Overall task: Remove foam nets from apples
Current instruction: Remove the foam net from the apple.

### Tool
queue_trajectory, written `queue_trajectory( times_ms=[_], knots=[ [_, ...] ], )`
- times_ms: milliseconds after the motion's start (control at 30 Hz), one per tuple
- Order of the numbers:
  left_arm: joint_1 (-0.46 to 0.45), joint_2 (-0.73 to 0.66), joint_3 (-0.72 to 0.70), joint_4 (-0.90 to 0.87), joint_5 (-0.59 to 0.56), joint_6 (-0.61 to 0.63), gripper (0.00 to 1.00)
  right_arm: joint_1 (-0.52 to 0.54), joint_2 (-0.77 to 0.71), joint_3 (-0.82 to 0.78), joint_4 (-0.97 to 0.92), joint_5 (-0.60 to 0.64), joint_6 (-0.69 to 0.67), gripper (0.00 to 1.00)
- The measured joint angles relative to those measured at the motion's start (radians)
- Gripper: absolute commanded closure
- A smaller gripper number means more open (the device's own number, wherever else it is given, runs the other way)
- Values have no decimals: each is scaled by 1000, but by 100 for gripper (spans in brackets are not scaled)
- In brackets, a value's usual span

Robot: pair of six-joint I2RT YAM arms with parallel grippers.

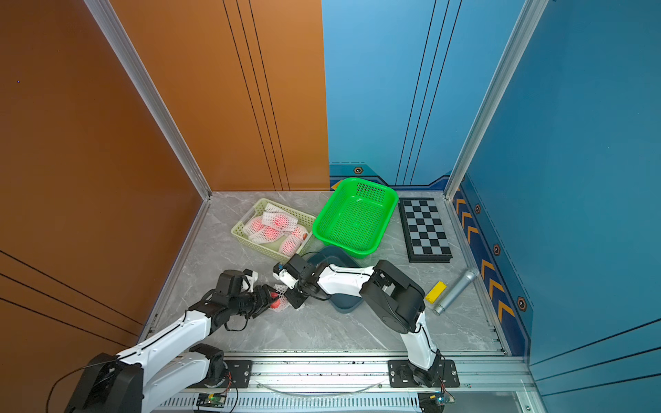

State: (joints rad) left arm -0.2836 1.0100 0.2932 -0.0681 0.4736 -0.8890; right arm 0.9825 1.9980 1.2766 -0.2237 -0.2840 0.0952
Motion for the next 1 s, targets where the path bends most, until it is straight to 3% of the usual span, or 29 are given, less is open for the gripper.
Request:
queue_trajectory(
  times_ms=[300,633,1000],
  knots=[
    [1,-94,30,-100,-29,2,58,14,0,-5,21,0,0,100],
    [23,-151,176,-249,-35,27,58,27,-81,28,-31,53,3,100],
    [50,-123,342,-251,-18,72,53,23,-163,124,-198,133,14,100]
  ],
)
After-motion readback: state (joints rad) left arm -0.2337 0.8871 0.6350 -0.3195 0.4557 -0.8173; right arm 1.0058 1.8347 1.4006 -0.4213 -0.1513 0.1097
